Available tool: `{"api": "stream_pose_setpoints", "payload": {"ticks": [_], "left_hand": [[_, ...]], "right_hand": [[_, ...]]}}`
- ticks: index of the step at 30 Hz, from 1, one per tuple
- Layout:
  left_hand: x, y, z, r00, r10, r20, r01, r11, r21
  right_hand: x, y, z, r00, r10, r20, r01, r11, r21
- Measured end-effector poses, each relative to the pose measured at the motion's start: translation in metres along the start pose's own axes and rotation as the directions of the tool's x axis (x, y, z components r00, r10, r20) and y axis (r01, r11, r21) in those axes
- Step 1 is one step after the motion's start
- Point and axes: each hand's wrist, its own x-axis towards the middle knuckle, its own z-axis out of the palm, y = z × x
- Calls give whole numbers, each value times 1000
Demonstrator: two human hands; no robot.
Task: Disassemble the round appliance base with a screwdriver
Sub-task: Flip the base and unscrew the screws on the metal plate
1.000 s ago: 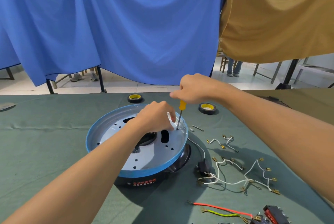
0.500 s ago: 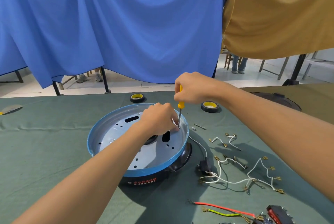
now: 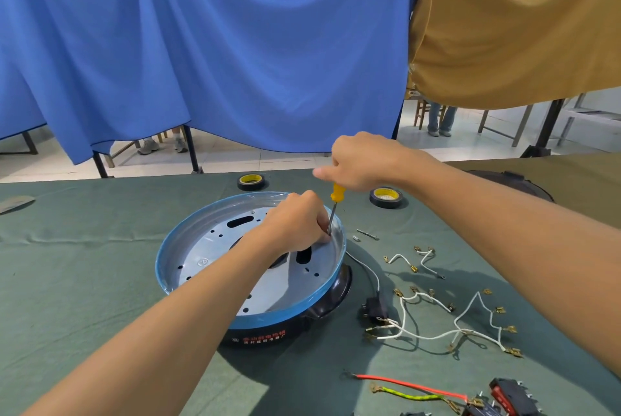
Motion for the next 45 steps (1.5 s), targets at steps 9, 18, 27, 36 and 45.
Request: {"api": "stream_pose_setpoints", "payload": {"ticks": [9, 18, 27, 36, 45], "left_hand": [[3, -3, -3, 999, 11, 40, -10, 1000, -13], [2, -6, -5, 999, 33, 42, -31, 998, -46], [0, -4, -6, 999, 46, 23, -46, 998, -37], [1, -3, -3, 999, 37, 17, -36, 998, -43], [2, -4, 0, 1000, 30, 0, -30, 998, -47]], "right_hand": [[3, -2, -2, 999, -22, 40, 23, 1000, -10], [2, -4, -6, 996, -43, 73, 47, 997, -56], [-1, -17, -9, 990, -57, 127, 57, 998, 1], [3, -13, -9, 992, -62, 107, 65, 997, -30], [5, -6, -1, 995, -94, 20, 94, 995, -36]]}}
